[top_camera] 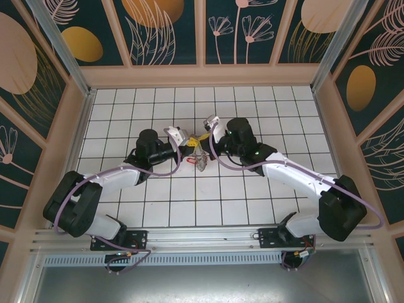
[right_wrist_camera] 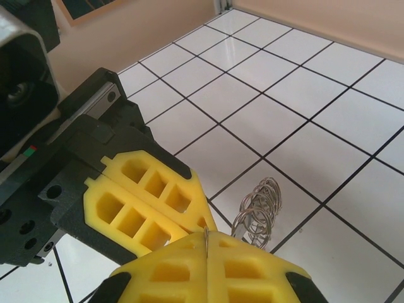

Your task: Put the keys on the keyring

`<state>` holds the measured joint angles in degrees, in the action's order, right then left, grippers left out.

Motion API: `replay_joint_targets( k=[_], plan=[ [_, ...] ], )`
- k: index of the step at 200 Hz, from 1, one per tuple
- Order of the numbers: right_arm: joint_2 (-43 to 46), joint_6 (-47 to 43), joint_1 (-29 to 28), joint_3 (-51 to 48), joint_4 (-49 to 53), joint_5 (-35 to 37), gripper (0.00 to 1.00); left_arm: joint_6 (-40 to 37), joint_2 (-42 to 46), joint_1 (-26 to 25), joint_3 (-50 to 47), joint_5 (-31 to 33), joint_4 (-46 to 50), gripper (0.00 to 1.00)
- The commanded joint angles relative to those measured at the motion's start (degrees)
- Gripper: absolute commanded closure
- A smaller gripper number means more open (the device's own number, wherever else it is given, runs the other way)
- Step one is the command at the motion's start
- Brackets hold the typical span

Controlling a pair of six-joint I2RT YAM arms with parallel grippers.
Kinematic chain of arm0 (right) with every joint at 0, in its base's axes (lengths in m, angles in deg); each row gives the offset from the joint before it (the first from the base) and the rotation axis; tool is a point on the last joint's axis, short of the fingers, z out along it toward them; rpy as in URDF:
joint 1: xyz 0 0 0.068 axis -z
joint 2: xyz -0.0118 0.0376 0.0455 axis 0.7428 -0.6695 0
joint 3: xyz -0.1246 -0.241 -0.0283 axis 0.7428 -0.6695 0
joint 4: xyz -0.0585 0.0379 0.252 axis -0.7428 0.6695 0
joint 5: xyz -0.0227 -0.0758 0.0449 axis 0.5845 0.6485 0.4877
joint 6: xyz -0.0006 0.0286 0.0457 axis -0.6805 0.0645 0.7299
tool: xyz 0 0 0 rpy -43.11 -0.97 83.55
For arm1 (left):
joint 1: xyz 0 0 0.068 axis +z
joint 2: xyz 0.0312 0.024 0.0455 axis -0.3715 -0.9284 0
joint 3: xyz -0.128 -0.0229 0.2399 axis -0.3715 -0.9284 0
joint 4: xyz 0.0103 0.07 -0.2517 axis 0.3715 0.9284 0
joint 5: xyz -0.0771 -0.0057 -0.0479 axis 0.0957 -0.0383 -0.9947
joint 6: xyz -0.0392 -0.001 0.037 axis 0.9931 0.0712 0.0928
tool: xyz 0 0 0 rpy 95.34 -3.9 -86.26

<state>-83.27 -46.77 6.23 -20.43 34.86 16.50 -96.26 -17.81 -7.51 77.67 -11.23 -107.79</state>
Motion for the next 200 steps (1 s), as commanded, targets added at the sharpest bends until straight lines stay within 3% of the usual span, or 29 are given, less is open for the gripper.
replay_joint_targets(
  k=[1, 139, 184, 200],
  plan=[
    [2.72, -0.69, -0.28, -1.45, -2.80, 2.17, 1.00, 1.95, 1.87, 0.05, -0.80, 0.38, -4.05, 1.00],
    [3.72, 2.68, 1.56, -4.83, -6.65, 3.42, 1.00, 6.85, 2.83, 0.05, -2.40, 1.15, -9.59, 1.00],
    [4.39, 2.51, 1.58, -4.29, -6.77, -0.67, 1.00, 3.64, 2.35, 0.05, -0.81, 0.77, -4.77, 1.00],
    [4.14, 2.68, 1.41, -3.61, -6.63, -2.17, 1.00, 2.03, 1.78, 0.05, 0.09, -0.45, -2.36, 0.95]
  ],
)
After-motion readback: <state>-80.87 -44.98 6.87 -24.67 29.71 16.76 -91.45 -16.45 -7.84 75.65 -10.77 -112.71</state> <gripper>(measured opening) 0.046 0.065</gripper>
